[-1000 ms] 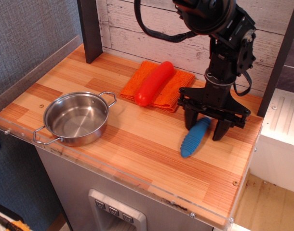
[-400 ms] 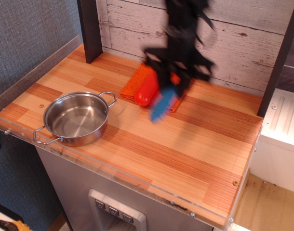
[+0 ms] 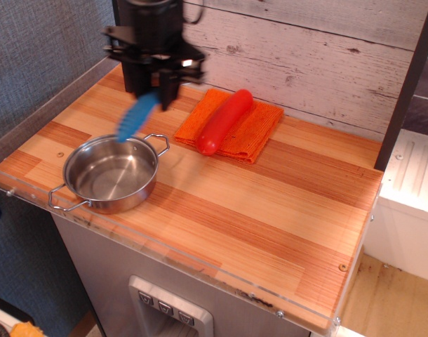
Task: Place the blue spoon to the left of the pot
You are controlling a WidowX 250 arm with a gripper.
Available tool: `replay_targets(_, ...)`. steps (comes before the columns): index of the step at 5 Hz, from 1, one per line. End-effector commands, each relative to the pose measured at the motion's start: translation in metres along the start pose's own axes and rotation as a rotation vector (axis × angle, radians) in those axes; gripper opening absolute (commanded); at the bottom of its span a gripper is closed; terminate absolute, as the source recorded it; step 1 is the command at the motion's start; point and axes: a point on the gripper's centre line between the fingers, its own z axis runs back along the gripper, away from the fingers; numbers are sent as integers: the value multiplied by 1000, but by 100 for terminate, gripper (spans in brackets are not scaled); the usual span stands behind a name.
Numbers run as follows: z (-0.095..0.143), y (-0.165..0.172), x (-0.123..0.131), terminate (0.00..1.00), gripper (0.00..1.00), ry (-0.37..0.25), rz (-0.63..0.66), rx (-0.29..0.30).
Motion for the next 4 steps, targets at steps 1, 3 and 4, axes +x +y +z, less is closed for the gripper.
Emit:
replay_targets(1,-33,101,-9,0,0,-16,-94,10)
replay_targets(3,-49,150,-11,0,0,-5,-75,3)
replay_targets(4,-66,140,-12,0,0,18,-94,-23)
